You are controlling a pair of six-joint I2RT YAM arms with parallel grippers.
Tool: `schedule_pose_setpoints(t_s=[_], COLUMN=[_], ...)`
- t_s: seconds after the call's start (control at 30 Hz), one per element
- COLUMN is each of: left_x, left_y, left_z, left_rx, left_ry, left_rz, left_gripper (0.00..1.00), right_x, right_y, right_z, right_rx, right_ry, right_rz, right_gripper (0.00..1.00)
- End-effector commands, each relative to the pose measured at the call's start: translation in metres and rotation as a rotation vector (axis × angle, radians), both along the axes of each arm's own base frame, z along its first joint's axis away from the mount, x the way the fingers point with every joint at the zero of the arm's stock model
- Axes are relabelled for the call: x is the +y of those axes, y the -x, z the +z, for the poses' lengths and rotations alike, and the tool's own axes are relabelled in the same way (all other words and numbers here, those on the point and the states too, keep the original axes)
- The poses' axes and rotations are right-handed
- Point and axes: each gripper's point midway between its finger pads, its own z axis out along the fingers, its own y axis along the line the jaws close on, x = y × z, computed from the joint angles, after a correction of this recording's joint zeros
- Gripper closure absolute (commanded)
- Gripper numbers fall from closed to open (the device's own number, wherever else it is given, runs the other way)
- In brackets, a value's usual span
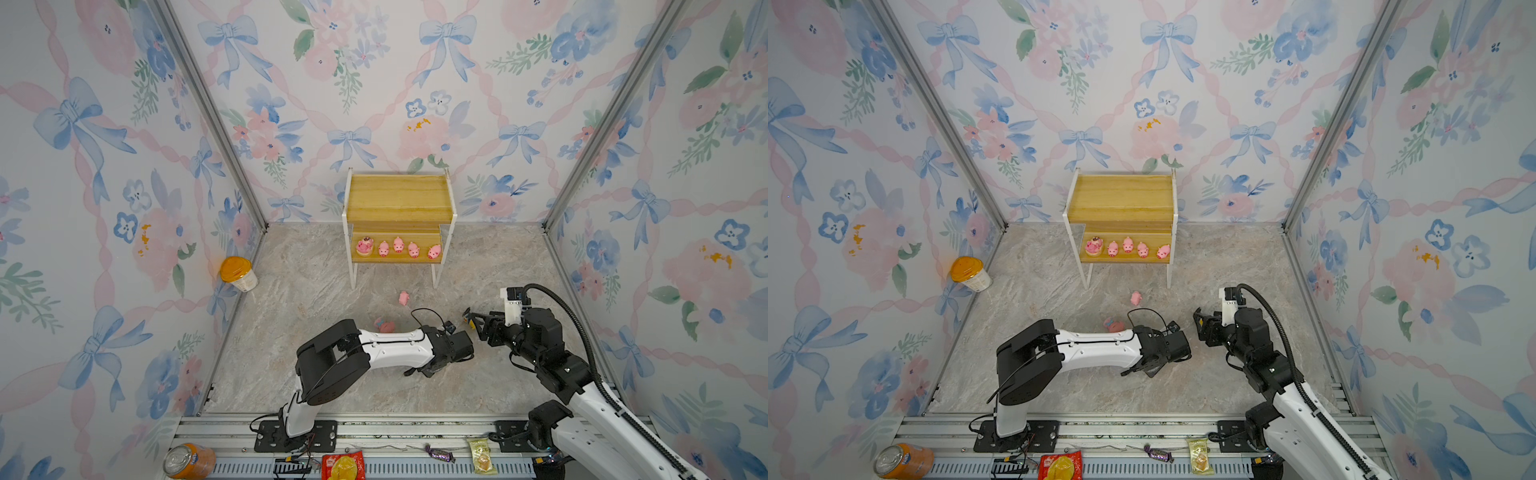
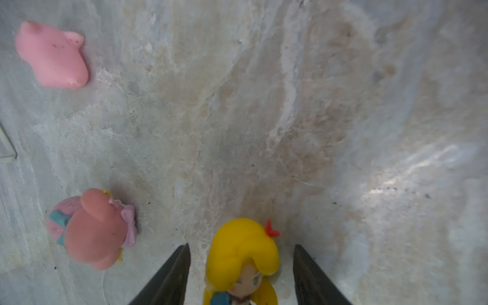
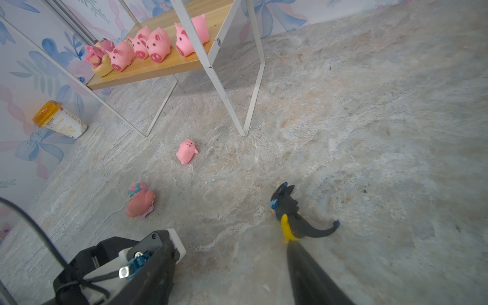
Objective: Organize plastic toys on shelves
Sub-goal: Pick up the plastic toy from the center of the table.
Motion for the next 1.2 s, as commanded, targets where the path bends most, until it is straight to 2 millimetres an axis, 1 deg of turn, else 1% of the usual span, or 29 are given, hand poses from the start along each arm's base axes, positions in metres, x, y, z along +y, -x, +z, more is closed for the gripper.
schedule_pose_setpoints(t_s=[0.0, 0.27, 0.37, 0.43, 0.63, 0.73, 0.87, 1.0, 1.17], left_x=[0.006, 0.015, 0.018, 0.019, 0.011, 0.007, 0.010, 0.015, 0.031], left_y=[0.000, -0.004, -0.007, -0.010, -0.019, -0.024, -0.033, -0.041, -0.050], left_z=[-0.003, -0.008, -0.008, -0.004, 0.014, 0.031, 0.061, 0.098, 0.151], left_rx=[-0.023, -0.052, -0.060, -0.072, -0.105, -0.133, -0.190, -0.273, -0.417], left_ry=[-0.053, -0.083, -0.085, -0.076, 0.015, 0.094, 0.210, 0.323, 0.435], left_rz=[0.021, 0.042, 0.052, 0.061, 0.072, 0.094, 0.143, 0.186, 0.259], left_gripper=[0.38, 0.46, 0.53, 0.57, 0.62, 0.64, 0.64, 0.63, 0.64], right_x=[-0.003, -0.004, -0.005, -0.005, -0.006, -0.007, -0.007, -0.006, -0.007], right_y=[-0.001, -0.001, -0.001, -0.001, -0.002, -0.002, -0.002, -0.003, -0.003], right_z=[0.002, 0.001, 0.001, 0.001, 0.002, 0.003, 0.003, 0.004, 0.007], right_rx=[-0.014, -0.016, -0.015, -0.016, -0.022, -0.027, -0.031, -0.036, -0.053], right_ry=[-0.008, -0.009, -0.008, -0.008, -0.012, -0.012, -0.016, -0.021, -0.028], right_rz=[-0.016, -0.020, -0.021, -0.024, -0.028, -0.029, -0.030, -0.032, -0.035], right_gripper=[0.31, 0.31, 0.31, 0.31, 0.31, 0.31, 0.31, 0.31, 0.31])
